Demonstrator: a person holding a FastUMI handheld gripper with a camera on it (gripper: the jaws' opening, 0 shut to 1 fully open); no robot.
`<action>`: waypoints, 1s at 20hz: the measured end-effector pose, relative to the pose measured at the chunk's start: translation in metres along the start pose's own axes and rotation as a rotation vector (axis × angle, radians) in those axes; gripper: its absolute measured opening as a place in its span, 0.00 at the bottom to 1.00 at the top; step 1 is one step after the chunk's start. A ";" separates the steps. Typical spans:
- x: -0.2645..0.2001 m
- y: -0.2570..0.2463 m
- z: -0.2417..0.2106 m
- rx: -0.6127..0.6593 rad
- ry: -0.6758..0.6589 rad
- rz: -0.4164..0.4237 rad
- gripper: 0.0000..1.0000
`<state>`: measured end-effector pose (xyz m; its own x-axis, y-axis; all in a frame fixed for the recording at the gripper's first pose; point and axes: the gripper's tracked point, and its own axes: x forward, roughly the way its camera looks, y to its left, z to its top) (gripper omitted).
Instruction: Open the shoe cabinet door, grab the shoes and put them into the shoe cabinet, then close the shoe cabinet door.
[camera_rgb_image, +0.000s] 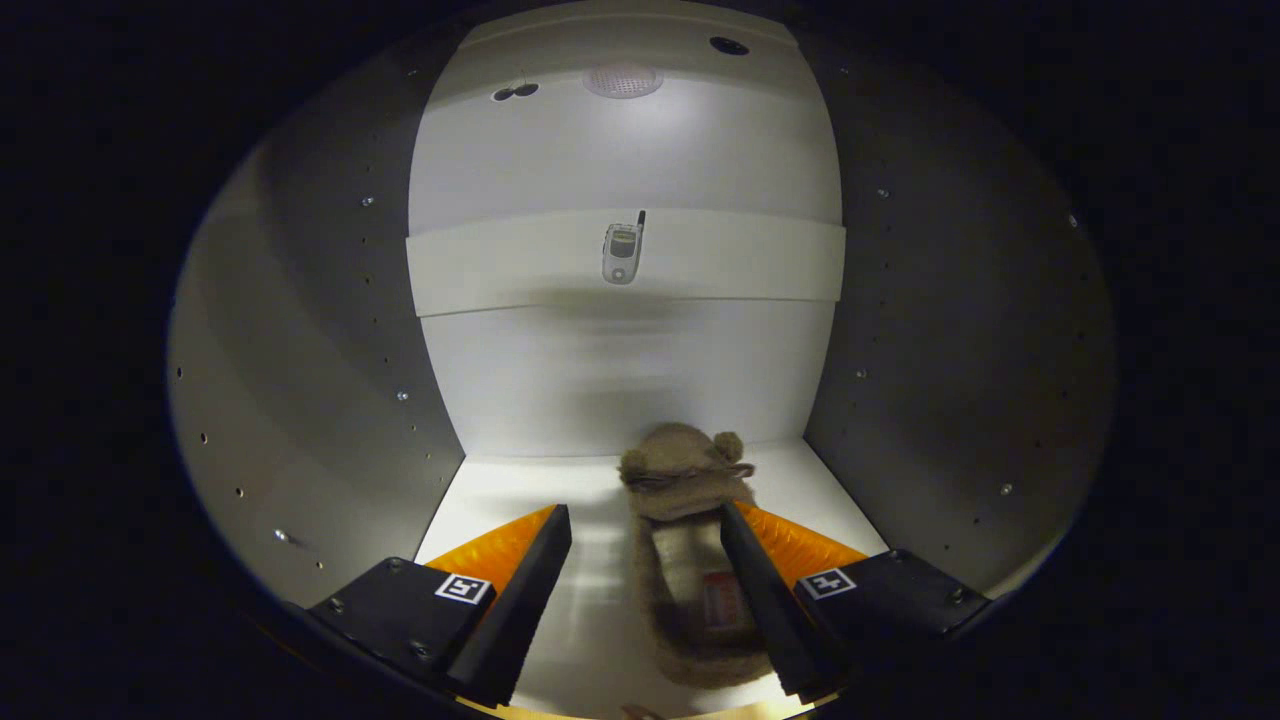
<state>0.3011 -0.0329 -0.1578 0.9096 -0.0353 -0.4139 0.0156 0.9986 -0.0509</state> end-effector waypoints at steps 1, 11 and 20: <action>-0.008 0.002 0.006 0.001 -0.031 0.007 0.97; -0.155 0.002 0.039 0.000 -0.220 -0.012 0.97; -0.283 -0.018 0.020 0.028 -0.291 -0.022 0.97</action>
<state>0.0514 -0.0404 -0.0216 0.9898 -0.0480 -0.1342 0.0444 0.9986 -0.0299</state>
